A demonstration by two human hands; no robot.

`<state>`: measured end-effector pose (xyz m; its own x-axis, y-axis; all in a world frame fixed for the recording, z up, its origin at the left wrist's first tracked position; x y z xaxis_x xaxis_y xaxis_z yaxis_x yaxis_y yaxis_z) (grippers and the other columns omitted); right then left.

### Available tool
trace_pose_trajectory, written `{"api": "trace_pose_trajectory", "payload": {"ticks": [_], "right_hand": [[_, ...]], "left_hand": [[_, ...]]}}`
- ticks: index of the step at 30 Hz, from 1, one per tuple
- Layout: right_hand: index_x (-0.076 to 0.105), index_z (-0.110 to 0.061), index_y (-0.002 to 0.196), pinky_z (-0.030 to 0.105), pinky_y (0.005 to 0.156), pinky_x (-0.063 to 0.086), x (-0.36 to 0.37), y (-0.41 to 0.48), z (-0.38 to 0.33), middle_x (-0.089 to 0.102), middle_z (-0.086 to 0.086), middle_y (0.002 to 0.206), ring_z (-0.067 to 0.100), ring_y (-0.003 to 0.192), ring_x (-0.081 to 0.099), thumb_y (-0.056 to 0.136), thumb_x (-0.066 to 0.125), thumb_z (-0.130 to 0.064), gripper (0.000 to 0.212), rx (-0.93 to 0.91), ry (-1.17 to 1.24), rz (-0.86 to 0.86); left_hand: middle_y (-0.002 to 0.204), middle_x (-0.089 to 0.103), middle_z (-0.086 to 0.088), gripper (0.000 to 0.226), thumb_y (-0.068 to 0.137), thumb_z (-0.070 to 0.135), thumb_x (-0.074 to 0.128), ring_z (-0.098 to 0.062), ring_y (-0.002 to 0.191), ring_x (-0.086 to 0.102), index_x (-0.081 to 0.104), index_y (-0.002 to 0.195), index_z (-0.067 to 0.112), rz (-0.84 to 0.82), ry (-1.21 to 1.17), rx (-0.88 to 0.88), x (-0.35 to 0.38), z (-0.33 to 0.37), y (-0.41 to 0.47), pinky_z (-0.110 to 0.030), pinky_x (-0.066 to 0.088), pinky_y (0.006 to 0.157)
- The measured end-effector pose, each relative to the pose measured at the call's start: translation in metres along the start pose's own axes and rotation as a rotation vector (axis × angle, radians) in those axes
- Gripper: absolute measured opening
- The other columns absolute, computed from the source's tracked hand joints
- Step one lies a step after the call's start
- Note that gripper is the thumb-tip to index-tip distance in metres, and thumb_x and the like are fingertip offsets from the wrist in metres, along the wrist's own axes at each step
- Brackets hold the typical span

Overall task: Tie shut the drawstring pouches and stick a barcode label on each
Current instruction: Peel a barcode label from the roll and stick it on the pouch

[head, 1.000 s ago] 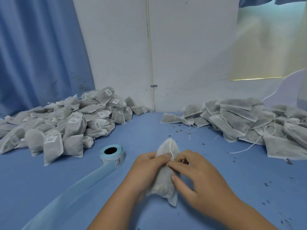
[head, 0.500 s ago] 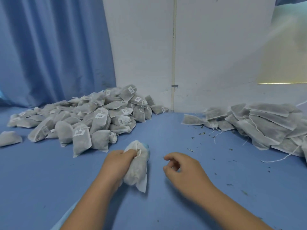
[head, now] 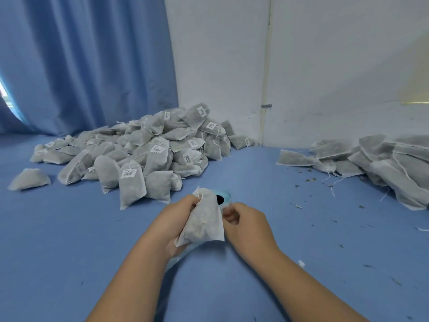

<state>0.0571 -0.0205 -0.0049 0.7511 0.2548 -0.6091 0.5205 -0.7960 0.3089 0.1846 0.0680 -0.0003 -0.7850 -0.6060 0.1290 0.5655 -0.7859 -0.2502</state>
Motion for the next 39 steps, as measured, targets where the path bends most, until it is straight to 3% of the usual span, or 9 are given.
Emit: {"api": "trace_pose_trajectory", "payload": {"ticks": [3,7,12,17,20,24,30,35,39], "right_hand": [[0.068,-0.023,0.089,0.018,0.072,0.048,0.0,-0.001,0.002,0.067,-0.014,0.085,0.002,0.078,0.061,0.082,0.066,-0.034,0.013,0.01,0.075,0.008],[0.067,-0.028,0.078,0.009,0.063,0.044,-0.004,-0.002,0.0,0.066,-0.018,0.073,-0.006,0.069,0.059,0.081,0.067,-0.035,0.008,0.005,0.123,0.035],[0.071,-0.024,0.081,0.006,0.057,0.041,-0.007,-0.001,0.004,0.068,-0.015,0.074,-0.005,0.068,0.06,0.08,0.067,-0.033,0.01,0.067,0.179,0.061],[0.073,-0.022,0.077,0.009,0.057,0.044,-0.009,-0.002,0.004,0.07,-0.012,0.069,-0.001,0.066,0.062,0.079,0.067,-0.027,0.008,0.1,0.229,0.041],[0.075,-0.021,0.076,0.021,0.067,0.05,-0.01,-0.001,0.004,0.072,-0.009,0.07,0.005,0.071,0.066,0.079,0.066,-0.025,0.011,0.117,0.276,0.006],[0.071,-0.002,0.08,0.028,0.063,0.04,-0.007,-0.001,0.007,0.063,0.019,0.072,0.012,0.063,0.049,0.076,0.066,-0.025,0.023,0.142,0.368,-0.07],[0.078,-0.014,0.073,0.023,0.059,0.049,-0.008,-0.002,0.011,0.075,0.005,0.072,0.015,0.067,0.069,0.079,0.068,-0.017,0.013,0.224,0.56,-0.126],[0.071,-0.013,0.063,0.034,0.066,0.052,-0.015,-0.003,0.013,0.071,0.004,0.064,0.024,0.066,0.065,0.075,0.06,-0.015,0.017,0.194,0.343,-0.027],[0.071,-0.016,0.066,0.02,0.059,0.047,-0.012,-0.007,0.001,0.07,-0.004,0.065,0.009,0.061,0.062,0.078,0.064,-0.028,0.018,0.106,0.267,-0.035]], "left_hand": [[0.052,0.061,0.0,0.049,0.09,0.02,0.055,-0.011,0.048,0.061,0.065,0.042,0.016,-0.014,0.007,0.0,0.002,0.0,0.005,-0.024,0.05,0.055],[0.041,0.048,0.004,0.05,0.089,0.014,0.054,-0.008,0.034,0.048,0.056,0.039,0.017,-0.031,0.046,0.021,0.006,0.001,0.005,-0.014,0.036,0.037],[0.05,0.058,0.001,0.024,0.088,0.018,0.056,-0.01,0.042,0.055,0.061,0.065,0.011,-0.033,0.089,0.026,0.007,0.003,0.002,-0.02,0.041,0.047],[0.053,0.057,0.002,0.025,0.082,0.023,0.059,-0.015,0.053,0.051,0.06,0.058,0.017,0.024,0.235,0.107,0.005,0.006,0.004,-0.029,0.036,0.057],[0.052,0.056,0.004,0.019,0.082,0.026,0.058,-0.013,0.048,0.05,0.059,0.065,0.016,-0.009,0.268,0.123,0.008,0.007,0.005,-0.028,0.034,0.054],[0.052,0.056,0.005,0.019,0.081,0.028,0.058,-0.012,0.048,0.051,0.06,0.066,0.017,-0.014,0.279,0.135,0.008,0.006,0.006,-0.028,0.035,0.054],[0.054,0.058,0.003,0.02,0.082,0.026,0.059,-0.015,0.051,0.052,0.059,0.065,0.016,-0.005,0.266,0.14,0.005,0.005,0.008,-0.029,0.036,0.057],[0.062,0.059,-0.002,0.019,0.074,0.033,0.062,-0.02,0.062,0.054,0.06,0.066,0.015,0.027,0.262,0.137,0.001,0.005,0.01,-0.035,0.038,0.065],[0.064,0.058,-0.004,0.018,0.077,0.029,0.061,-0.02,0.064,0.054,0.061,0.07,0.013,0.003,0.222,0.12,0.003,0.002,0.009,-0.035,0.037,0.067]]}}
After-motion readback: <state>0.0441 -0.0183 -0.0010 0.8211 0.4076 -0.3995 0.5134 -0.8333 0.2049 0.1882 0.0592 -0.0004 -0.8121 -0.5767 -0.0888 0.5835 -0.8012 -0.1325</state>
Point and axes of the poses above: each hand's wrist, its own y-axis towards the middle knuckle, its own x-axis out of the palm, z = x × y, the point moved 5 cm from there along y, towards the middle knuckle
